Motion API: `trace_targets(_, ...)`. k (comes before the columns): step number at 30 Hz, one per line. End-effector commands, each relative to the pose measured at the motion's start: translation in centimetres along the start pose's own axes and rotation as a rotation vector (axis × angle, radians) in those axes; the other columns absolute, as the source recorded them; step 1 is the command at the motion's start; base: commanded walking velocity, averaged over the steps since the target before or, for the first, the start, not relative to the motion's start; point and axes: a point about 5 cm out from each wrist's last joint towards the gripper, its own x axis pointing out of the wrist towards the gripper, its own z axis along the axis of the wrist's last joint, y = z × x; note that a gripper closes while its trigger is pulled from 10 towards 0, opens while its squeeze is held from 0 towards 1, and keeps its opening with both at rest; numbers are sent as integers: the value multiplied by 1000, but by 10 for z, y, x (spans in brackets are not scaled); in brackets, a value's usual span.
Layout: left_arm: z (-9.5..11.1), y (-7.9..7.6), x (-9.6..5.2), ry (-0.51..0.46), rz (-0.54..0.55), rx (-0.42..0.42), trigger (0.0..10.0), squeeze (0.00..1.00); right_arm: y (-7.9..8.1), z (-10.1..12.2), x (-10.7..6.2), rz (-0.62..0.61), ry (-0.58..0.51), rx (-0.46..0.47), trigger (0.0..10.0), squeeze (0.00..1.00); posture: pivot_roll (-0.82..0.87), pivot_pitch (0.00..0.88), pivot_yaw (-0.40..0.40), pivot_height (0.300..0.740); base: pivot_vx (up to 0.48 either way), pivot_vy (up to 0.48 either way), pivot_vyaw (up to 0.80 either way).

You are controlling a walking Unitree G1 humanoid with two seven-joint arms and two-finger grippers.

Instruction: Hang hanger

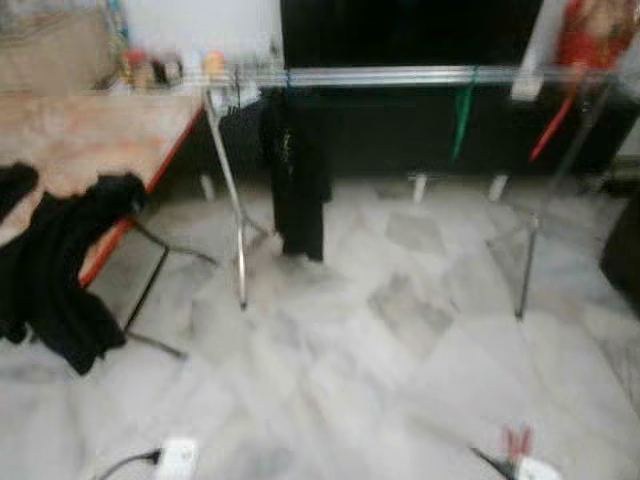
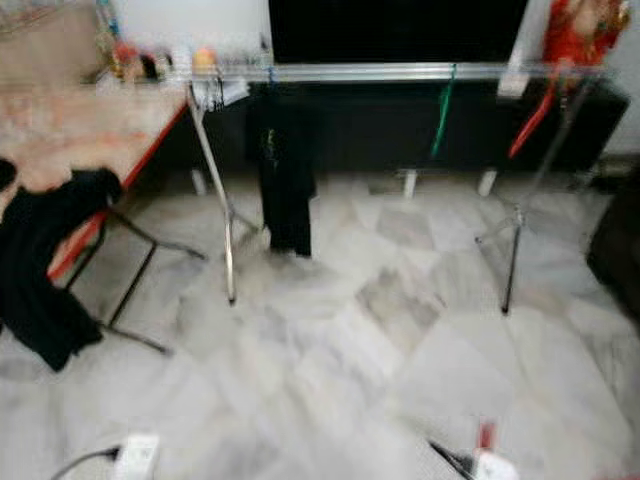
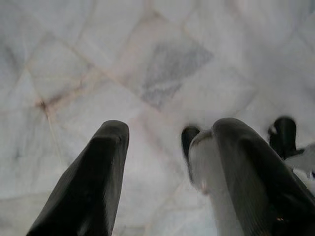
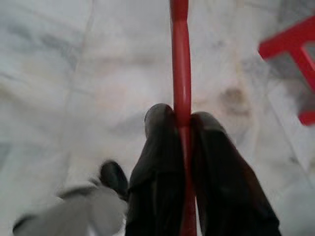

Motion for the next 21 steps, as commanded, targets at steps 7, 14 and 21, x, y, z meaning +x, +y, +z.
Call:
trace_targets(7,-4,12,-2,11,31,5,10000,0,12,4,0,29,-15,13,10000,0,-66,0,-8,740,367,0,0)
trace_targets(14,-3,12,-2,-5,50,0,10000,0,12,5,0,33,-17,3,10000,0,-64,0,-11,740,282,0,0)
trace_targets(21,1,15,-2,-48,99,19,10000,0,11,7,0,30,-51,4,10000,0,-69,0,-13,740,0,0,0)
